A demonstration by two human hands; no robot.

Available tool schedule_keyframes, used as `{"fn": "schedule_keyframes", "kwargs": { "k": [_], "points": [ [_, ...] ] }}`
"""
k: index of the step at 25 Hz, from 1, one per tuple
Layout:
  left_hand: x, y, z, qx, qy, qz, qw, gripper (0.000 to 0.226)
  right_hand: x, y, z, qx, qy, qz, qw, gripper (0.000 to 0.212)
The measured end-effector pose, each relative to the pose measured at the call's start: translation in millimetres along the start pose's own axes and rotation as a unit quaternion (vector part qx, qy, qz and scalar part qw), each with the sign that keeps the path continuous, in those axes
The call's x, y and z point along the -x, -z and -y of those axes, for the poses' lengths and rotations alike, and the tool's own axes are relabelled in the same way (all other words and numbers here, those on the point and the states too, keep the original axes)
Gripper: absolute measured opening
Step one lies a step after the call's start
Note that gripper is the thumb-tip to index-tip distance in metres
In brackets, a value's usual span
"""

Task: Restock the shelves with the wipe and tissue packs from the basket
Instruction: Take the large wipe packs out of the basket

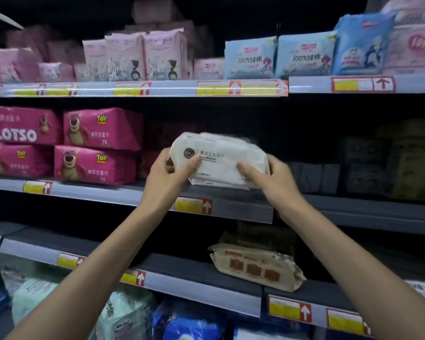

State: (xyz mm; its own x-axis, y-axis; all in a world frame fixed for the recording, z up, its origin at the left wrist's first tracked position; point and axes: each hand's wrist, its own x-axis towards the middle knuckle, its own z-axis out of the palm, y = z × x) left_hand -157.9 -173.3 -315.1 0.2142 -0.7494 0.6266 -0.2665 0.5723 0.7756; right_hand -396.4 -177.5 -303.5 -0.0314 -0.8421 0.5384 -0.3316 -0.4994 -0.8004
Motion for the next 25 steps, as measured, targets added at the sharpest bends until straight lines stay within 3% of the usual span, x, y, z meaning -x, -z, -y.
{"fn": "schedule_keyframes", "kwargs": {
  "k": [2,4,10,13,15,18,25],
  "points": [
    [-10.3,4.1,20.6,-0.14,0.045,0.03,0.989,0.056,-13.2,-11.2,-22.1,0.115,-0.021,0.019,0.993,0.035],
    [-7.8,6.4,34.6,-0.175,0.089,0.059,0.979,0.062,-12.1,-20.8,-39.4,0.208,-0.039,0.01,0.977,0.047],
    [12.0,16.8,21.6,-0.191,0.085,0.009,0.978,0.069,4.5,-20.2,-30.6,0.227,-0.033,-0.048,0.972,0.069],
    [41.4,23.5,9.7,-0.198,0.065,-0.008,0.978,0.058,23.6,-4.8,-19.2,0.25,0.032,-0.068,0.965,0.061],
    [58.4,24.2,1.9,-0.173,0.048,0.031,0.983,0.048,38.6,5.6,-7.6,0.222,0.058,-0.058,0.971,0.054],
    [78.4,19.0,-4.8,-0.163,0.021,0.125,0.979,0.05,59.9,17.6,4.4,0.196,0.064,-0.009,0.978,0.06],
    [148.4,0.8,5.5,-0.195,0.047,0.324,0.924,0.1,129.2,57.4,-23.8,0.265,0.038,0.171,0.948,0.105]
  ]
}}
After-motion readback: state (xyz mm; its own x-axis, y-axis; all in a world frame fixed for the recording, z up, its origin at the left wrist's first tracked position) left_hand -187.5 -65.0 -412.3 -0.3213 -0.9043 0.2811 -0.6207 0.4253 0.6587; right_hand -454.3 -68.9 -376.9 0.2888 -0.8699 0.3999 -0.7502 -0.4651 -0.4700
